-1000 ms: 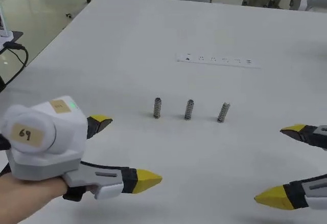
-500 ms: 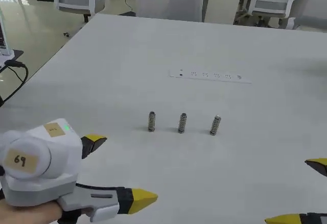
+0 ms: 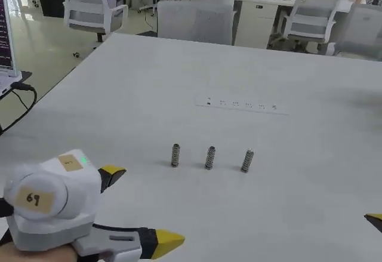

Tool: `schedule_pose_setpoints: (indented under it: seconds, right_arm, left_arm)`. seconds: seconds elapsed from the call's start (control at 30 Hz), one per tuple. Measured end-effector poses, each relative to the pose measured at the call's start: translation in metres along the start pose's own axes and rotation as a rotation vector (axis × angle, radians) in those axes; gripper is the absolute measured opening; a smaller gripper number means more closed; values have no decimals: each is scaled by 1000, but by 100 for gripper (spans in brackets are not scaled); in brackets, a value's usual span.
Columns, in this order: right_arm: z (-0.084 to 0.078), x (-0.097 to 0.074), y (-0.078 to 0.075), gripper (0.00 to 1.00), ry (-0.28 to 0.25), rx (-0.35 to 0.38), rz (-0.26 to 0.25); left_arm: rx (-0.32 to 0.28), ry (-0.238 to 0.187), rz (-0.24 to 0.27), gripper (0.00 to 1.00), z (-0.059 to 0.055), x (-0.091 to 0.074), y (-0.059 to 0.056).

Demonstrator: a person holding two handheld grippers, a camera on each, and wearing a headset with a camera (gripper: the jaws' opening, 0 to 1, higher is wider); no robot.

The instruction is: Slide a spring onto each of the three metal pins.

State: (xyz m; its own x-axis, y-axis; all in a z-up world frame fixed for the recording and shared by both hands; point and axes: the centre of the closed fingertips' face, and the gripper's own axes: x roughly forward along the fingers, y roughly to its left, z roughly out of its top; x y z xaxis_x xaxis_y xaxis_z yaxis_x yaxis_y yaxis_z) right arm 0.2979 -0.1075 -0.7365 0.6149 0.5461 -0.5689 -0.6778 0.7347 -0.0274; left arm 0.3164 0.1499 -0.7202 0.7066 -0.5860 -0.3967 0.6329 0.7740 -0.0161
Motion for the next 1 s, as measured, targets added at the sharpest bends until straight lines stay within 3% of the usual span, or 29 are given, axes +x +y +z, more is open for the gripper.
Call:
schedule_pose_setpoints:
  seconds: [0.4, 0.7, 1.0]
  right_arm:
    - [-2, 3, 10, 97, -6, -6, -26]
    - [2, 3, 5, 96, -25, -4, -60]
    - [3, 2, 3, 96, -43, 1, -98]
  left_arm:
    - [-1, -19, 22, 91, 3, -2, 6]
    - [-7, -42, 46, 91, 8, -4, 14]
    - [-2, -33, 33, 91, 5, -3, 10]
